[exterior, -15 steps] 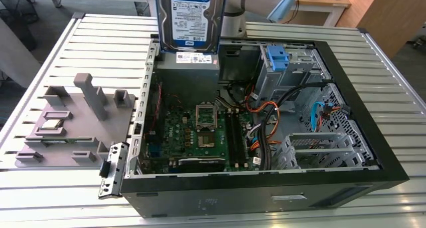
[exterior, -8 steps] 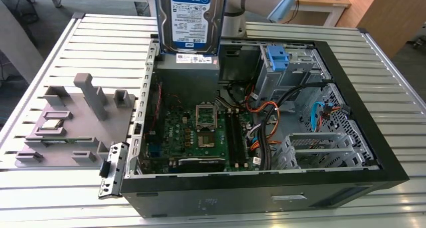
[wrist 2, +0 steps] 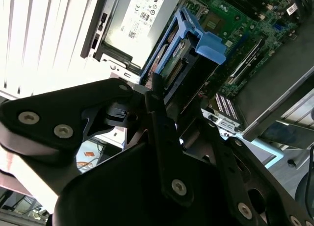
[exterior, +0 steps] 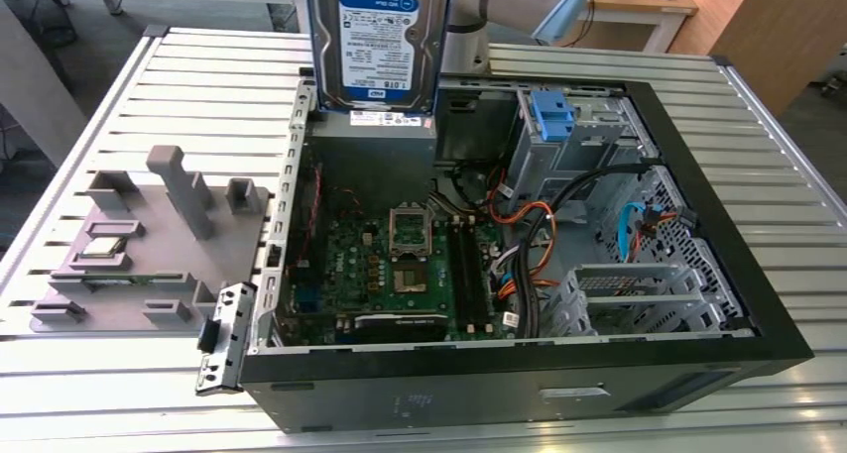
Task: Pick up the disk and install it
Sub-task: 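Pick up the disk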
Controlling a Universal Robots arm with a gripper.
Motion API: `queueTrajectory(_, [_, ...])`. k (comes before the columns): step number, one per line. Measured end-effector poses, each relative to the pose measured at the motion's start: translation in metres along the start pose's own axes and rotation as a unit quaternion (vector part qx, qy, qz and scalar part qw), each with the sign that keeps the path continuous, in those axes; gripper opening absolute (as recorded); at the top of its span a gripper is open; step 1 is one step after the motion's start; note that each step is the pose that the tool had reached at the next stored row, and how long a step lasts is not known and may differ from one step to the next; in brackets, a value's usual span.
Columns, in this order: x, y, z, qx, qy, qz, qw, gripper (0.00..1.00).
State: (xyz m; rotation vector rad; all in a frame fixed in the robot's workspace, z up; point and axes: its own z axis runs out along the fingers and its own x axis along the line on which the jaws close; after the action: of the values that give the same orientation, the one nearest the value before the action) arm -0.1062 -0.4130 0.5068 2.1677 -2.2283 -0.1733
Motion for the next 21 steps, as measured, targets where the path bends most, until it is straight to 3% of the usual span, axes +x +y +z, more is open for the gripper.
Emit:
queueTrajectory(12, [0.0059,-0.0073,-0.0005,0.0,0.0005,0.0,1.0,0.35])
queueTrajectory(21, [0.0149,-0.0155,-0.0015,0.0,0.0011,0.0,1.0,0.35])
